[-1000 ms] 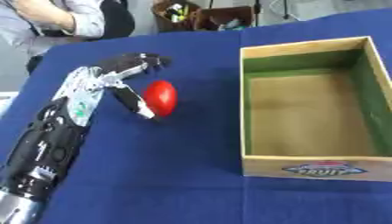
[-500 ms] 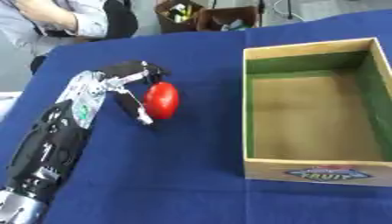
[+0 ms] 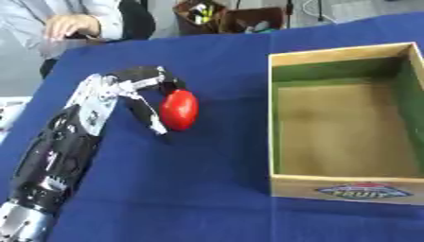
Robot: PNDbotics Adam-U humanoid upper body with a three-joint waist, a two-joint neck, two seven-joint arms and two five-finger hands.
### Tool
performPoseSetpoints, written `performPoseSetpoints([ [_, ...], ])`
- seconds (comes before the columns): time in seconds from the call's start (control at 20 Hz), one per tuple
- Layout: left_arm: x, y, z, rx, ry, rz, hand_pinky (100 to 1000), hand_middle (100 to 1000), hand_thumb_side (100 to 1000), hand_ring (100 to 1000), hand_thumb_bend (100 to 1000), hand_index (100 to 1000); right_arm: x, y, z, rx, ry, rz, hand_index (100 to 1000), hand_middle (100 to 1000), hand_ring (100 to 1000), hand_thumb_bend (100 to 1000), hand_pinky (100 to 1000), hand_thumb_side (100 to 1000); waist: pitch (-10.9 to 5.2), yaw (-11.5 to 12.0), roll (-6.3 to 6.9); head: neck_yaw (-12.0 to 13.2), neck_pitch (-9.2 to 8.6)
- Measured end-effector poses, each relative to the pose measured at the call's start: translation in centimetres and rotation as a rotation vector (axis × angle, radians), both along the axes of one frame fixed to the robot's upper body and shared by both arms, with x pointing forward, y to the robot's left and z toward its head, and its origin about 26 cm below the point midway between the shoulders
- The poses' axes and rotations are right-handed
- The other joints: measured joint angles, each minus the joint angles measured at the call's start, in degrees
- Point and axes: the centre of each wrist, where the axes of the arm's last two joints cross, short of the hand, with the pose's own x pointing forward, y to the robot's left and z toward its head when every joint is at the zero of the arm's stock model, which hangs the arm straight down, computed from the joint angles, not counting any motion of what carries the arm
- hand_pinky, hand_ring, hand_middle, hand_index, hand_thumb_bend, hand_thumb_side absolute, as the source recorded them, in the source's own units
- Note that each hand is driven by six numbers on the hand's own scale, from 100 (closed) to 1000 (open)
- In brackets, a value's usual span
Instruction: Pick up objects on the table and place them in the box.
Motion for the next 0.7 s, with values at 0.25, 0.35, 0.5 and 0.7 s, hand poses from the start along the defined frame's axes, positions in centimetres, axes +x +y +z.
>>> performPoseSetpoints([
  [0.25, -0.02, 0.02, -0.06, -0.004, 0.007, -0.006, 608, 526, 410, 556, 1000, 758, 0.0, -0.01, 0.0, 0.005, 0.005, -0.009, 704, 525, 981, 100, 1000, 527, 0.0, 0.05, -0.07, 0.01, 0.01],
  [0.35, -0.02, 0.02, -0.06, -0.006, 0.01, -0.009, 605, 521, 420, 550, 1000, 754, 0.0, -0.01, 0.0, 0.006, 0.006, -0.011, 704, 524, 982, 100, 1000, 528, 0.0, 0.05, -0.09, 0.03, 0.02],
  [0.5, -0.04, -0.01, -0.02, -0.012, 0.009, -0.012, 604, 533, 445, 549, 983, 776, 0.0, -0.02, 0.0, 0.006, 0.007, -0.014, 704, 523, 983, 100, 1000, 530, 0.09, 0.05, -0.13, 0.06, 0.02],
  [0.7, -0.11, -0.1, 0.12, -0.025, -0.008, -0.014, 602, 573, 471, 550, 995, 805, 0.0, -0.02, -0.01, 0.004, 0.008, -0.016, 704, 523, 983, 100, 1000, 531, 0.24, 0.08, -0.13, 0.16, 0.03],
])
